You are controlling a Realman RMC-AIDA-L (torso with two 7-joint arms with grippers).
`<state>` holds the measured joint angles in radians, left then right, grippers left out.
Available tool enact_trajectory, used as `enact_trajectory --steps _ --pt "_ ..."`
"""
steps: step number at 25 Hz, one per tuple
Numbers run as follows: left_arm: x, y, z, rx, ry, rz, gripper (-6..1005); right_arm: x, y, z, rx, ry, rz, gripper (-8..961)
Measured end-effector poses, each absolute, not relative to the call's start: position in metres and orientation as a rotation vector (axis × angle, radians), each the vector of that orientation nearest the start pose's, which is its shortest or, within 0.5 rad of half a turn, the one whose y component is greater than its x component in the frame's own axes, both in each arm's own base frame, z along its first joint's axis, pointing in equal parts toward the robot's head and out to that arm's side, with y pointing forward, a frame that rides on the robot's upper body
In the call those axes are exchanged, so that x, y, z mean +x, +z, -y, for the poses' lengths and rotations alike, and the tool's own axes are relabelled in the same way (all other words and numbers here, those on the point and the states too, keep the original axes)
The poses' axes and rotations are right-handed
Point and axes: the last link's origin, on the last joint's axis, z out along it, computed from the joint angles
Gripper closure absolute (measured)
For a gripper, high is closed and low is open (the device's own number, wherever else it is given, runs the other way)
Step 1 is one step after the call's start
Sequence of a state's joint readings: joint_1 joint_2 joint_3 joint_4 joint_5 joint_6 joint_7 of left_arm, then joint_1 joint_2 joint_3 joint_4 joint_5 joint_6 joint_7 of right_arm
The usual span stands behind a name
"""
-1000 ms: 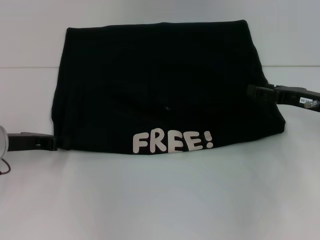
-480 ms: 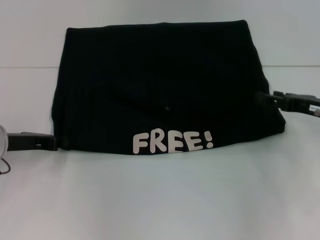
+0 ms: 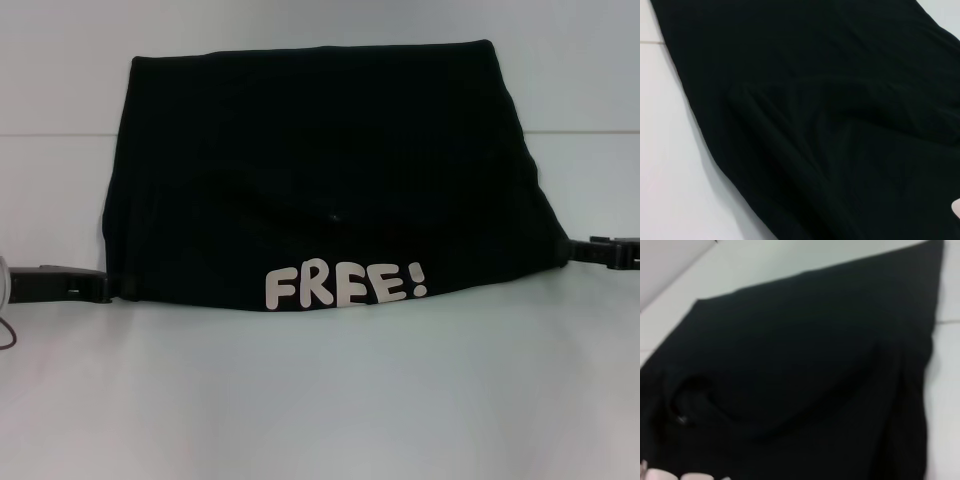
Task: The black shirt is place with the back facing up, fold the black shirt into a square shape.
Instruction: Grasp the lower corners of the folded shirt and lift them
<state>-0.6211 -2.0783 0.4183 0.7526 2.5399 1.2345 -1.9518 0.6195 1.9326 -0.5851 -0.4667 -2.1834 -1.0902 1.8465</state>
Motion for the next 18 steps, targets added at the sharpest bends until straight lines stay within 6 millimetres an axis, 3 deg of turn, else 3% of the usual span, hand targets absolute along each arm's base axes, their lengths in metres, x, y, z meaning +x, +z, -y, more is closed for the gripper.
enact_trajectory --steps 18 --pt "-0.326 0.036 -0.372 -2.224 -0.213 1.298 959 0.32 0.012 -0.4 -2.271 0.194 -1.161 275"
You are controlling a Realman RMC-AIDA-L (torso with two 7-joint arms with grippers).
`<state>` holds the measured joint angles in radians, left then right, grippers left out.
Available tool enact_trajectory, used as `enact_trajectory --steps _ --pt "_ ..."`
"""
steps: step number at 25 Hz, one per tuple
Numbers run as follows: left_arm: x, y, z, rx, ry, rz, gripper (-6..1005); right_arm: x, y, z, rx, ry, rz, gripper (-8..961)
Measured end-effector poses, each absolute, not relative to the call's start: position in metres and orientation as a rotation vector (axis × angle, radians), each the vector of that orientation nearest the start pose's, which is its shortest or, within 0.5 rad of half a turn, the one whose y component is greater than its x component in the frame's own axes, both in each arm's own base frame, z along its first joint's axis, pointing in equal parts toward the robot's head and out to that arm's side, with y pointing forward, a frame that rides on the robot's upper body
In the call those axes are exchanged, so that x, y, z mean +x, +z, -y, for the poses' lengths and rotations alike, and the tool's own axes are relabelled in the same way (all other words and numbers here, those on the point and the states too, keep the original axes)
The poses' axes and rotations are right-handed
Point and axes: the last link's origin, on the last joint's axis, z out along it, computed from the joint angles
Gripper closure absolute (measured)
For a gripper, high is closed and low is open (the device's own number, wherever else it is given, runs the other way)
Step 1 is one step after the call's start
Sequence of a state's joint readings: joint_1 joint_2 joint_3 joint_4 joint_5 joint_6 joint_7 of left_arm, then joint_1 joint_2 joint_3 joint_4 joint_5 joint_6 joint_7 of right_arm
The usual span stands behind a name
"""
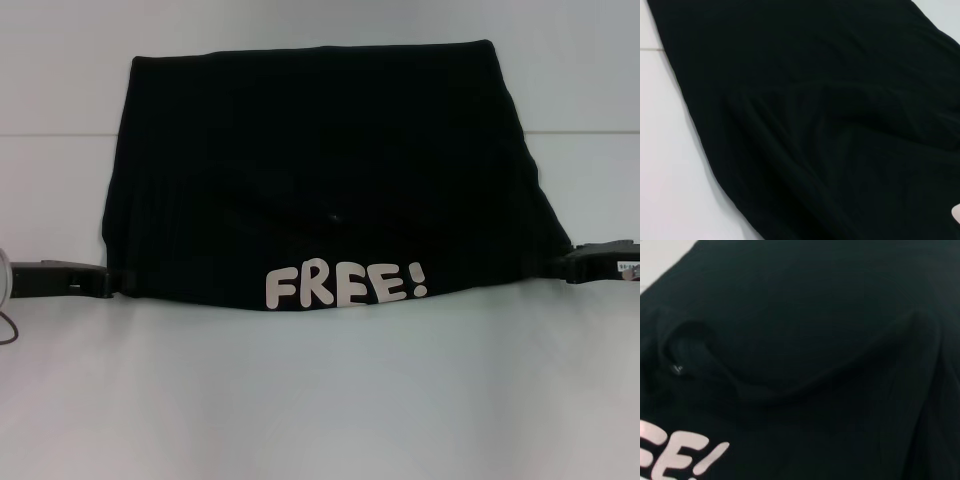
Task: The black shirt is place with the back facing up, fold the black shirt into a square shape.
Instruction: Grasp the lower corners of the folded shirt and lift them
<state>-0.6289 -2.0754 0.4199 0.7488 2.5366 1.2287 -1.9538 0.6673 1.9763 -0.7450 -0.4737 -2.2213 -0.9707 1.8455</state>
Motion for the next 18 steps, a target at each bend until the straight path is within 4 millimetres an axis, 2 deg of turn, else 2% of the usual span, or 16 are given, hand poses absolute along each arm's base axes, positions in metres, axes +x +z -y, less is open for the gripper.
enact_trajectory --steps 12,17,18 --pt "-0.326 0.036 -0.371 -2.221 -0.225 1.31 958 0.316 0.016 -0.399 -2.307 0.196 -1.09 491" --pt "-0.326 0.037 -0.371 -2.213 -0.23 1.319 959 0.319 0.021 -0.394 -2.312 0.227 -1.108 738" --pt "-0.327 0.038 -0.37 -2.211 -0.232 1.324 959 0.319 0.024 -0.392 -2.312 0.237 -1.111 763"
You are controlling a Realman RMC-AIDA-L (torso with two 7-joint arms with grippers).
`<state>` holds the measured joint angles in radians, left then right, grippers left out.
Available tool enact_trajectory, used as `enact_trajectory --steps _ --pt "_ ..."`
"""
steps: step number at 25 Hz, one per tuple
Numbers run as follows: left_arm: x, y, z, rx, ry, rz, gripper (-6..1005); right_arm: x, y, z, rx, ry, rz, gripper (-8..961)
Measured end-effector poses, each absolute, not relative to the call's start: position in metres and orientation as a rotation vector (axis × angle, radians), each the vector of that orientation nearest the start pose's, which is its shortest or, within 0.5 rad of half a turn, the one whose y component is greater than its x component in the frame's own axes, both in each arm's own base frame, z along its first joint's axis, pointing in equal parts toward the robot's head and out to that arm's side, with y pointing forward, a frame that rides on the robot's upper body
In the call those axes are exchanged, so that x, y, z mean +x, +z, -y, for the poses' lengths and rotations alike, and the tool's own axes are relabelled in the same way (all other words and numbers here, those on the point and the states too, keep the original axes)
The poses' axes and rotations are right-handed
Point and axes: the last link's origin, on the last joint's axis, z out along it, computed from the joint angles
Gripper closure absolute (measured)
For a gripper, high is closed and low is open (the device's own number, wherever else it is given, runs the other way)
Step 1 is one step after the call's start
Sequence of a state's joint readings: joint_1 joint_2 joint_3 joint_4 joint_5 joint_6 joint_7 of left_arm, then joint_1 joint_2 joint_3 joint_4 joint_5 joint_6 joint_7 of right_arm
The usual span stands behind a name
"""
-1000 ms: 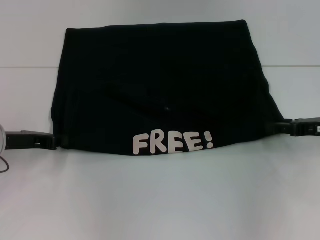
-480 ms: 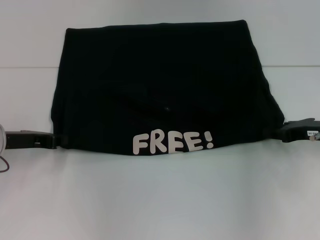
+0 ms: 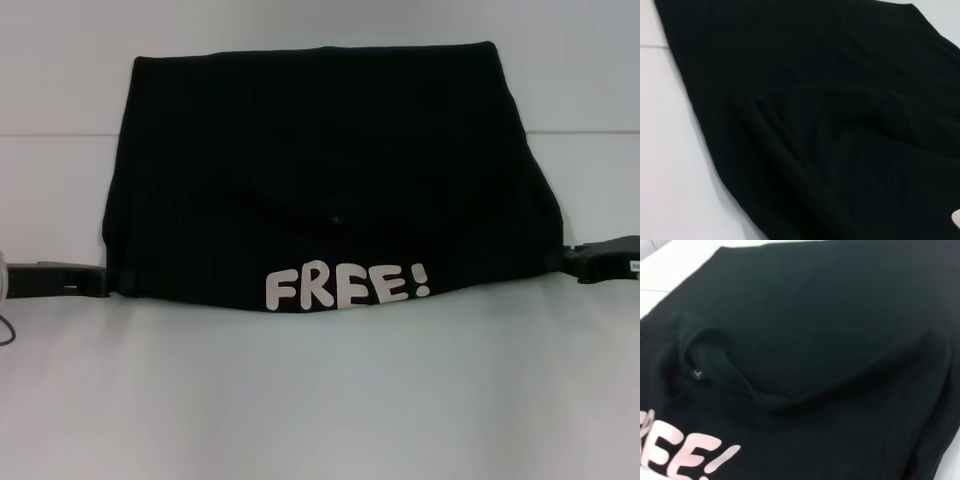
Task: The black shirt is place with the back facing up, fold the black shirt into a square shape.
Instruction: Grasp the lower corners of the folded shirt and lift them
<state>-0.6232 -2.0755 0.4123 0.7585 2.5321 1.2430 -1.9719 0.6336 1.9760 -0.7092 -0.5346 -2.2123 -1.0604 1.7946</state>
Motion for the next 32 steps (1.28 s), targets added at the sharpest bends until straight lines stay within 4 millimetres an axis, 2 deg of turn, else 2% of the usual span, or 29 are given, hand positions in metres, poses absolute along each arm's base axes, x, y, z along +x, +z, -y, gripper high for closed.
enact_trajectory --steps 5,10,14,20,27,32 --pt "-0.329 0.051 -0.36 -2.205 -0.273 1.356 959 0.325 0.034 -0.38 -2.322 0.286 -1.139 890" --pt "-0.328 0.063 -0.34 -2.258 -0.344 1.406 959 0.333 0.039 -0.362 -2.368 0.319 -1.159 897" --pt "-0.329 0.065 -0.321 -2.317 -0.376 1.445 959 0.34 0.041 -0.344 -2.413 0.327 -1.179 892" --pt "-0.323 0.065 -0.288 -2.453 -0.435 1.509 958 0.353 0.052 -0.306 -2.463 0.37 -1.208 885" --pt "-0.32 0.066 -0.254 -2.585 -0.501 1.551 958 0.363 0.065 -0.253 -2.545 0.497 -1.21 877" --pt "-0.323 0.066 -0.234 -2.632 -0.52 1.589 958 0.371 0.069 -0.223 -2.557 0.544 -1.249 871"
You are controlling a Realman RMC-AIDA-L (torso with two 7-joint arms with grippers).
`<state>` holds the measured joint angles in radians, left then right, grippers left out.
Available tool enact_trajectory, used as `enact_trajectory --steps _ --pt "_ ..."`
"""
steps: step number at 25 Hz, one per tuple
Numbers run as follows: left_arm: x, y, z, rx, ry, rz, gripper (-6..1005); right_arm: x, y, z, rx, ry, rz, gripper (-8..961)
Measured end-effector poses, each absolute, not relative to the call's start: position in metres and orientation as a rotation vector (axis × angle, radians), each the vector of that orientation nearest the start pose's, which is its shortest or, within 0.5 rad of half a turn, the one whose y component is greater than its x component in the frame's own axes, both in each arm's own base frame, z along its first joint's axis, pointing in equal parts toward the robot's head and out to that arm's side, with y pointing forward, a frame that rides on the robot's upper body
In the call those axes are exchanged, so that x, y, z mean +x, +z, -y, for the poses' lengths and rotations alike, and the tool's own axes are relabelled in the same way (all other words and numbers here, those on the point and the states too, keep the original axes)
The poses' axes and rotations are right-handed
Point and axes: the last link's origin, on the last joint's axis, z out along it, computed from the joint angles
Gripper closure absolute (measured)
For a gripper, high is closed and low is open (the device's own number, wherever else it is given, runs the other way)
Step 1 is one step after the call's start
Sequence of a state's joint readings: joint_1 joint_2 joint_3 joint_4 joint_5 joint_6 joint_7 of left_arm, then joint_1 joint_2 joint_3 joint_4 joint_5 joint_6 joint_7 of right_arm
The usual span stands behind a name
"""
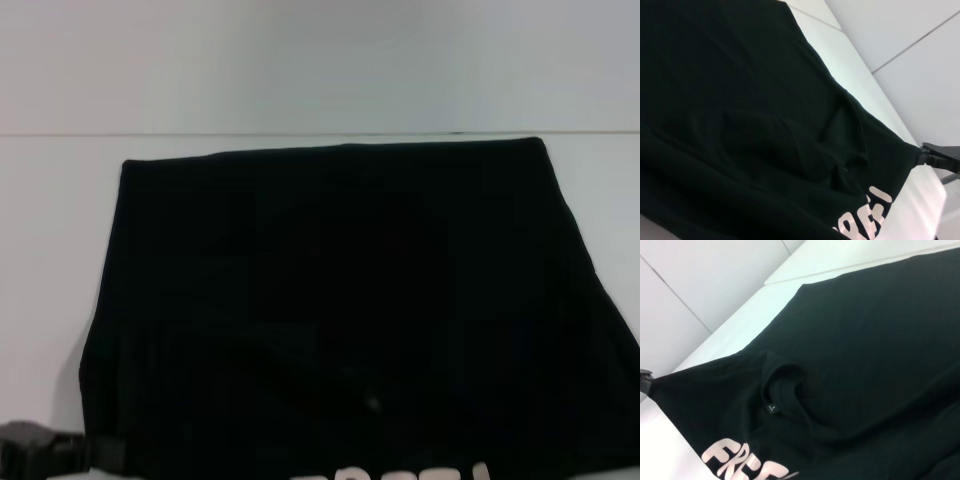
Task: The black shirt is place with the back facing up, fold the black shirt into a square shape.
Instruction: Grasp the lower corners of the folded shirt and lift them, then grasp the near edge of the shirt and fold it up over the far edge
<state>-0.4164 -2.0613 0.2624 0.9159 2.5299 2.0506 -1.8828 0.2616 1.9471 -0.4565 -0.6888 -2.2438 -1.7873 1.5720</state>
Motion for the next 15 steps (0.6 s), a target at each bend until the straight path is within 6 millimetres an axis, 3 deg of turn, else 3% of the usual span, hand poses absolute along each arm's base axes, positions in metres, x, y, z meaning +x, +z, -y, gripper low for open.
enact_trajectory --steps 6,15 --pt "-0.333 0.063 -0.216 -2.619 -0.483 1.668 957 0.38 0.071 -0.193 -2.542 0.571 -1.317 864" --pt "-0.335 0.06 -0.212 -2.616 -0.469 1.701 963 0.382 0.073 -0.184 -2.525 0.595 -1.344 854"
